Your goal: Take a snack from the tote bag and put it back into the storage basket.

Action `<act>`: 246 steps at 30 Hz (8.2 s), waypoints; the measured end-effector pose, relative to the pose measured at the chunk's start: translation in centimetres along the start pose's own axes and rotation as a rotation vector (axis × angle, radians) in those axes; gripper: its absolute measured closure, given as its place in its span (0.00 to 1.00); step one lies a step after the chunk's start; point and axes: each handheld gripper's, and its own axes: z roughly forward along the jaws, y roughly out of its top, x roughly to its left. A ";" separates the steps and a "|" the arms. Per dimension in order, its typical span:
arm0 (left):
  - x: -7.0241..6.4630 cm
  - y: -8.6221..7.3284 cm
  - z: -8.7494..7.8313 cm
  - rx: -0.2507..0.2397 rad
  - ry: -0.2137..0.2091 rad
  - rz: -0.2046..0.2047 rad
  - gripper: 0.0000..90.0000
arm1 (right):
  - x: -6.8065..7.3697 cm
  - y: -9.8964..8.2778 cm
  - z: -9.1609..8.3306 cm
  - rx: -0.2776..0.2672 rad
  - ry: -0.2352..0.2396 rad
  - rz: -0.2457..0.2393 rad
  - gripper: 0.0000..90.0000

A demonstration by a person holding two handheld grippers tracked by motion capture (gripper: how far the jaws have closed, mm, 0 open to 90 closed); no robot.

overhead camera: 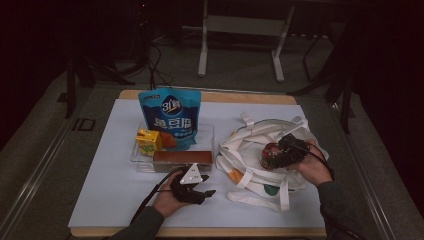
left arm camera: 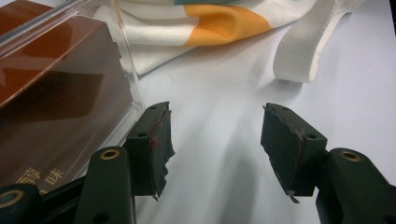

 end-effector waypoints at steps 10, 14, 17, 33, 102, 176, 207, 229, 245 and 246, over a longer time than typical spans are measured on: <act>0.0 0.0 0.0 0.001 0.000 0.001 0.48 | 0.6 0.5 -0.6 -0.018 0.015 -0.008 0.28; 0.0 0.0 0.0 0.001 -0.001 -0.001 0.48 | 0.8 0.6 -0.8 -0.019 0.021 -0.018 0.28; 0.0 0.0 0.0 0.001 -0.001 -0.001 0.48 | 1.1 0.7 -0.9 -0.020 0.022 -0.024 0.28; 0.0 0.0 0.0 0.001 -0.001 0.001 0.48 | 1.9 1.8 -1.7 -0.041 0.039 -0.056 0.28; 0.0 0.0 0.0 -0.002 -0.003 -0.001 0.48 | 5.5 6.2 -4.2 -0.108 0.134 -0.188 0.28; 0.0 0.0 0.0 0.000 -0.005 0.001 0.48 | 8.4 12.1 -3.6 -0.183 0.206 -0.230 0.28; 0.0 0.0 0.0 -0.001 -0.005 0.002 0.48 | 9.9 14.8 -1.9 -0.201 0.223 -0.221 0.28; 0.0 0.0 0.0 0.000 -0.007 0.002 0.48 | 10.6 16.0 -0.4 -0.204 0.227 -0.208 0.28; 0.0 0.0 0.0 0.000 -0.009 0.002 0.48 | 10.9 16.6 1.1 -0.184 0.212 -0.192 0.28; 0.0 0.0 0.0 -0.001 -0.009 0.001 0.48 | 11.0 16.6 1.2 -0.183 0.213 -0.195 0.28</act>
